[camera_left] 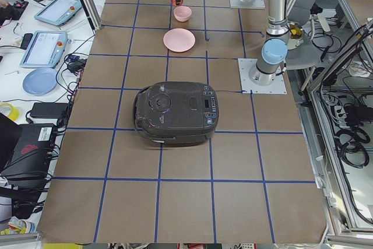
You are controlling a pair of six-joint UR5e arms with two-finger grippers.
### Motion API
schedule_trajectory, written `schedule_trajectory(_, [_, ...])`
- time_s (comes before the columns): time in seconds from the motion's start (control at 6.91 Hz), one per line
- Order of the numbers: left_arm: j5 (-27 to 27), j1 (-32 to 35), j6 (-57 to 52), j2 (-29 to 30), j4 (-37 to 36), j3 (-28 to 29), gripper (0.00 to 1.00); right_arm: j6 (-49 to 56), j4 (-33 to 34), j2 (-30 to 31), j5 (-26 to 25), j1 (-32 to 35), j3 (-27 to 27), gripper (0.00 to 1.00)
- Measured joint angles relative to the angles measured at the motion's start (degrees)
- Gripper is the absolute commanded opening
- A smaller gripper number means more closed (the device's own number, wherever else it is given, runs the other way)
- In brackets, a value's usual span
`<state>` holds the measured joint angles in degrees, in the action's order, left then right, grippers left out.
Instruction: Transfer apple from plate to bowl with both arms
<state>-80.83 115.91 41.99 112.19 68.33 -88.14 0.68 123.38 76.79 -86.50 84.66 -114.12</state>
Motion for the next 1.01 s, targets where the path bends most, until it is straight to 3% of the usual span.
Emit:
schedule_trajectory(0.29, [-0.10, 3.28, 5.26, 3.93, -6.14, -1.09, 0.09, 1.11, -6.05, 1.46, -2.58, -2.12, 4.57, 1.00])
schedule_trajectory(0.43, [-0.15, 4.20, 7.27, 5.98, -9.06, -1.33, 0.14, 1.21, -11.13, 1.75, -4.55, -2.39, 9.19, 1.00])
schedule_trajectory(0.72, [-0.51, 5.15, 8.23, 8.33, -11.20, -2.29, 0.76, 1.23, -19.64, 1.88, -5.60, -2.52, 18.36, 1.00])
schedule_trajectory(0.87, [-0.65, 5.35, 8.10, 8.72, -11.37, -3.22, 0.96, 1.19, -21.15, 1.95, -5.46, -2.51, 20.61, 1.00])
schedule_trajectory(1.01, [-0.70, 5.42, 7.63, 8.76, -11.53, -3.93, 1.00, 1.17, -21.67, 2.24, -5.44, -2.49, 21.69, 1.00])
